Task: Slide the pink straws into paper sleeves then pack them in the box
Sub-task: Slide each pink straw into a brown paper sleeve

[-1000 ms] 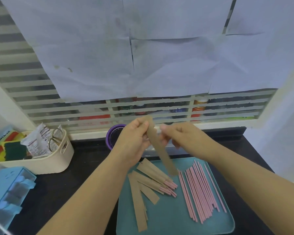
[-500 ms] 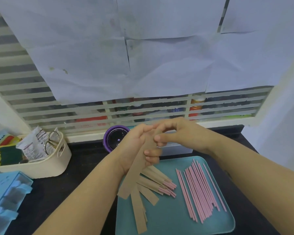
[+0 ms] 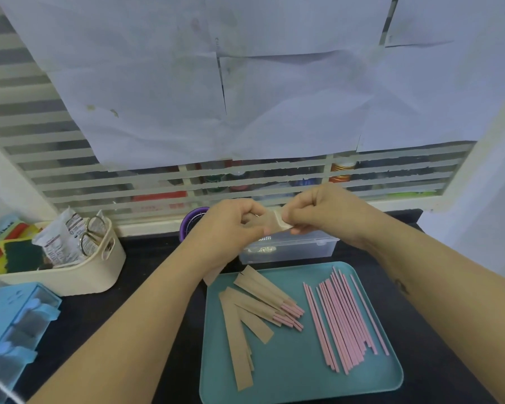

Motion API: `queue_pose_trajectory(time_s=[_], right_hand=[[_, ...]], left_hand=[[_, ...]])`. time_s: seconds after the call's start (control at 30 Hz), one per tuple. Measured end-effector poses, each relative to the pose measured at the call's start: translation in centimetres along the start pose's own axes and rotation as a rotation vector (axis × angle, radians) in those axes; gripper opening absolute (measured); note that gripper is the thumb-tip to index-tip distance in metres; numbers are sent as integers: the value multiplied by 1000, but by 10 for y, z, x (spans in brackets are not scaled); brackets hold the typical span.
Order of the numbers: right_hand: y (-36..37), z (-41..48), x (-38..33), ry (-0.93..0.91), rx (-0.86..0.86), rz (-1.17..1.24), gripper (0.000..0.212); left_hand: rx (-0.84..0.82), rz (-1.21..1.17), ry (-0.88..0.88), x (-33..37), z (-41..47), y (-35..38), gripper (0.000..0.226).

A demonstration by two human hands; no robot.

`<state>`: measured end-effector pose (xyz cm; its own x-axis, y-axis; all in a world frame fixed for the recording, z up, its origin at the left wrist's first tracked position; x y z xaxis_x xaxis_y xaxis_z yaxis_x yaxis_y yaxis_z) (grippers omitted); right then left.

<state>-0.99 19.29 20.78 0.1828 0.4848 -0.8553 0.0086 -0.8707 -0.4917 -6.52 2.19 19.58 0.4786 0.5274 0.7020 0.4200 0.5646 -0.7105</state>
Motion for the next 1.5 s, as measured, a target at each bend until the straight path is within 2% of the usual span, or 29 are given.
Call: queue_pose_trajectory(time_s=[0.27,0.53,0.63,0.77,0.87,1.03,1.23,1.4,1.5], right_hand=[[4,0,-3,-45,61,-145,8],[1,-1,-5,-51,-73,-74,3],[4,-3,-6,-41,-145,-41,8],[4,-6,-9,6,-152,14,13],[5,-6,-10,3,-143,-37,16],[7,-10,-12,-24,-143,-77,15],[4,-17,-15,6,-265,17,13],[3,-20,-18,7,-219,-47,13],[4,-19,-18,18,-186,-80,13]], left_hand=[[-135,-138,2,-3,2,-3,4],[-187,-224,-41,-12,1,-10,7],[-195,-175,-23,-11,0,-11,7],[-178,-95,27,-8,0,-14,9],[-198,-128,7,-10,-2,-15,9],[-281,-261,-38,-16,-4,-15,8],[-432,-313,-6,-16,-4,-18,12],[-417,-251,-37,-10,-1,-23,7],[-344,-53,-25,-4,1,-23,8]])
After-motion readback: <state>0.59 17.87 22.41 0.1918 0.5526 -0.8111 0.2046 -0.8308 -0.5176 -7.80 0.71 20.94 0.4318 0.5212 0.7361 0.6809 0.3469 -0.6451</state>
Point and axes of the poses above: each hand's wrist, its own z-axis towards the middle knuckle, its own y-axis out of the palm, x = y × z, the point moved 1 cm from there along z, towards the middle knuckle, and after that the axes turned 3 degrees about y, right-handed, at the moved point
